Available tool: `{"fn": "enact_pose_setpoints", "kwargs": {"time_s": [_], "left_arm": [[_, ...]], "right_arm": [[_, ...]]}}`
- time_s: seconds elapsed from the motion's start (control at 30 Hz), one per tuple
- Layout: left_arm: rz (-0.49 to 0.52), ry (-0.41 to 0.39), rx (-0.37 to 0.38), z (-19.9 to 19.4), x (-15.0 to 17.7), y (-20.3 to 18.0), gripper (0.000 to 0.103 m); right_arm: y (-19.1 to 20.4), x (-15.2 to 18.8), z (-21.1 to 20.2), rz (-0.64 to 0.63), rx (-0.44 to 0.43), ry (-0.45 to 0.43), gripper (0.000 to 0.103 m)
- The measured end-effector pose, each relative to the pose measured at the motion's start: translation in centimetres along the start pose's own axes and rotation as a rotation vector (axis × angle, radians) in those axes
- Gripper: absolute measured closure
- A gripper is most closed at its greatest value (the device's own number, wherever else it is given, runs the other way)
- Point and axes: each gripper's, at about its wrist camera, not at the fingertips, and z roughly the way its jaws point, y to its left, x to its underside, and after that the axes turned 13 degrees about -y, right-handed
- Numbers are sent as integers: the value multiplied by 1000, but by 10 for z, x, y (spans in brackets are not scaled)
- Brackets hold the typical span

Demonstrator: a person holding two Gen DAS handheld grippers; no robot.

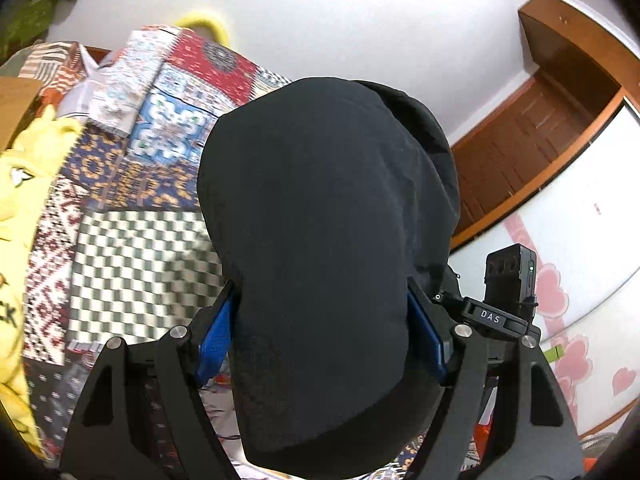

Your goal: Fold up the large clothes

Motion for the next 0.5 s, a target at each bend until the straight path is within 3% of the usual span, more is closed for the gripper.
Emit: {"fn": "enact_pose_setpoints", "kwargs": {"time_s": [0.5], "left_arm": [[-82,-25,-151,-41,-50,149,28]], "right_arm": [[72,25,149,-46,-41,137,83]]}}
